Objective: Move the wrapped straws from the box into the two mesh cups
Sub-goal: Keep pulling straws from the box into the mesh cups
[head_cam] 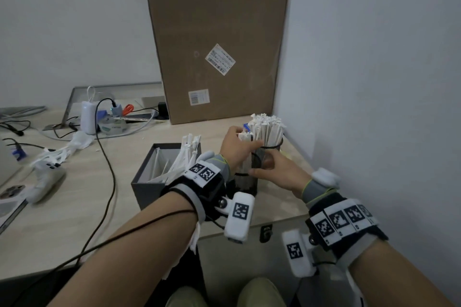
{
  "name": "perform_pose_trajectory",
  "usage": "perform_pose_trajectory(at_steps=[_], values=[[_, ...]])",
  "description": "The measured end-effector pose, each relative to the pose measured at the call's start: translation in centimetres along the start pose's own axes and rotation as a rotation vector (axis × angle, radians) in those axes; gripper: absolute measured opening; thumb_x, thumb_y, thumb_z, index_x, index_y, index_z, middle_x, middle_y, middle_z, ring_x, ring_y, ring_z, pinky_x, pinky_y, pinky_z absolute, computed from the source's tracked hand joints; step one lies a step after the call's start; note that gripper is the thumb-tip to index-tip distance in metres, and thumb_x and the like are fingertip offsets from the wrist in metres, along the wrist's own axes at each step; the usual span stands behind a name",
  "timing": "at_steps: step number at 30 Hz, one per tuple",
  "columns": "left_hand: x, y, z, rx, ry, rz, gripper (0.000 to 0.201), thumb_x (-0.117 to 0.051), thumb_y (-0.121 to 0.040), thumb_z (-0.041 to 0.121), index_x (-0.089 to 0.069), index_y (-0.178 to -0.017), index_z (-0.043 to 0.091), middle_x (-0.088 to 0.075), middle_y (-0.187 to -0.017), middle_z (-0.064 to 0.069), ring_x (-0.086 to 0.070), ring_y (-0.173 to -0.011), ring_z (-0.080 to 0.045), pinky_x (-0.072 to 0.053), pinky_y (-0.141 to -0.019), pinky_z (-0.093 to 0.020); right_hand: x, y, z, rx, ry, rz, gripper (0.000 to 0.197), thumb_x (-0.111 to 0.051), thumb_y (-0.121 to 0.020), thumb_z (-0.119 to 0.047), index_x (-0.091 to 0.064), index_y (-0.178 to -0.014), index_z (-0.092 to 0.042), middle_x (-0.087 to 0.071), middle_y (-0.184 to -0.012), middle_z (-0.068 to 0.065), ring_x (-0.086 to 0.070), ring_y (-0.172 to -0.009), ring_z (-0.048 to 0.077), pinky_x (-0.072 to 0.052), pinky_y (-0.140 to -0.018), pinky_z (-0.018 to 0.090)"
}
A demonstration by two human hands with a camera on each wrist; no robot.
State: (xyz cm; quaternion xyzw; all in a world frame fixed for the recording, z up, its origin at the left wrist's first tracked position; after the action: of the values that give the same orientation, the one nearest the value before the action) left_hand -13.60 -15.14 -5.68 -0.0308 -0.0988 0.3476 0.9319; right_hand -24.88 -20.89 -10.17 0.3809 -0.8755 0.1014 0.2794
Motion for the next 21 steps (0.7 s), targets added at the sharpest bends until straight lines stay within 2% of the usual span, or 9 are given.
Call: perform_pose_trajectory(at_steps=[2, 4, 6, 8, 11, 13, 15, 18, 21], values=[[0.5, -0.3, 0.0, 0.015, -0.108, -0.003, 0.069, -0.080, -0.073, 0.022, -0.040, -0.127, 0.012, -0.050, -0.113, -0.001, -0.053, -0.098, -0.014, -0.048, -0.083, -0.029, -0.2, 0.0, 0.1, 0.013, -0.049, -0.022, 0.087, -0.082, -0.067, -0.038, -0.032, -0.138, -0.027, -0.057, -0.112, -0.002, -0.057, -0.106, 0.017, -0.049, -0.094, 0.036], [1.3, -0.7, 0.3, 0.020, -0.195, 0.002, 0.091, -0.083, -0.068, 0.032, -0.029, -0.139, 0.014, -0.039, -0.135, -0.007, -0.047, -0.118, -0.022, -0.046, -0.099, -0.038, -0.9, -0.1, 0.2, 0.016, -0.081, -0.047, 0.106, -0.085, -0.056, -0.044, -0.026, -0.142, -0.026, -0.056, -0.123, 0.000, -0.055, -0.114, 0.019, -0.048, -0.099, 0.040], [2.1, -0.8, 0.8, 0.004, -0.262, 0.016, 0.103, -0.082, -0.067, 0.040, -0.020, -0.145, 0.016, -0.027, -0.147, -0.008, -0.036, -0.132, -0.024, -0.039, -0.109, -0.040, -1.6, -0.6, 0.6, 0.000, -0.089, -0.034, 0.124, -0.085, -0.039, -0.057, -0.026, -0.142, -0.023, -0.056, -0.130, -0.001, -0.053, -0.120, 0.018, -0.046, -0.102, 0.042], [3.0, -1.0, 1.4, -0.015, -0.263, 0.029, 0.100, -0.076, -0.072, 0.046, -0.018, -0.147, 0.016, -0.023, -0.151, -0.006, -0.031, -0.137, -0.022, -0.034, -0.111, -0.036, -2.4, -1.5, 1.5, -0.003, -0.078, -0.009, 0.130, -0.083, -0.028, -0.068, -0.031, -0.137, -0.020, -0.057, -0.130, -0.003, -0.055, -0.120, 0.017, -0.047, -0.101, 0.043], [5.3, -0.9, 1.7, -0.061, -0.248, 0.074, 0.076, -0.066, -0.082, 0.046, -0.032, -0.142, 0.015, -0.035, -0.145, -0.005, -0.038, -0.131, -0.018, -0.035, -0.107, -0.032, -2.7, -1.3, 1.5, 0.001, -0.036, 0.054, 0.103, -0.086, -0.048, -0.054, -0.039, -0.131, -0.017, -0.059, -0.125, -0.002, -0.057, -0.115, 0.018, -0.049, -0.096, 0.040], [7.9, -0.8, 1.3, -0.084, -0.200, 0.150, 0.052, -0.064, -0.086, 0.036, -0.046, -0.130, 0.014, -0.050, -0.132, -0.007, -0.049, -0.120, -0.017, -0.040, -0.106, -0.034, -2.5, -1.1, 1.7, 0.000, -0.016, 0.098, 0.085, -0.086, -0.060, -0.041, -0.043, -0.128, -0.016, -0.060, -0.123, -0.002, -0.057, -0.114, 0.018, -0.049, -0.094, 0.035], [11.1, -0.2, 0.8, -0.087, -0.181, 0.216, 0.031, -0.060, -0.090, 0.022, -0.053, -0.119, 0.012, -0.058, -0.115, -0.006, -0.055, -0.107, -0.019, -0.045, -0.097, -0.033, -2.1, -1.3, 1.7, 0.028, -0.021, 0.140, 0.083, -0.085, -0.064, -0.034, -0.041, -0.130, -0.014, -0.058, -0.128, -0.001, -0.055, -0.118, 0.019, -0.047, -0.095, 0.032], [16.0, 0.6, -0.5, -0.059, -0.279, 0.298, 0.024, -0.051, -0.089, 0.005, -0.059, -0.112, 0.009, -0.058, -0.103, -0.006, -0.055, -0.093, -0.019, -0.045, -0.083, -0.031, -1.5, -0.7, 0.0, 0.099, 0.056, 0.251, 0.084, -0.085, -0.065, -0.027, -0.038, -0.132, -0.008, -0.050, -0.132, 0.008, -0.047, -0.123, 0.025, -0.041, -0.098, 0.031], [18.6, 1.2, -1.9, -0.027, -0.382, 0.314, 0.021, -0.047, -0.089, 0.002, -0.062, -0.102, 0.010, -0.060, -0.098, -0.005, -0.055, -0.079, -0.015, -0.045, -0.070, -0.023, -0.4, 1.7, -3.0, 0.197, 0.188, 0.491, 0.079, -0.082, -0.069, -0.024, -0.039, -0.132, -0.005, -0.041, -0.131, 0.013, -0.039, -0.124, 0.027, -0.033, -0.102, 0.030]])
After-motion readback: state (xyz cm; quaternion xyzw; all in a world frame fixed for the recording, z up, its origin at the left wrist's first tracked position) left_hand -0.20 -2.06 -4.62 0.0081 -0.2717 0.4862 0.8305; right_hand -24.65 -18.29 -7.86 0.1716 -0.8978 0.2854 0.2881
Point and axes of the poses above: each hand's wrist, its own y-axis away from the middle knuckle, its own x-axis out of the back of the hand, z = x × y, the point moved 8 cm from there along -y, towards the middle knuckle
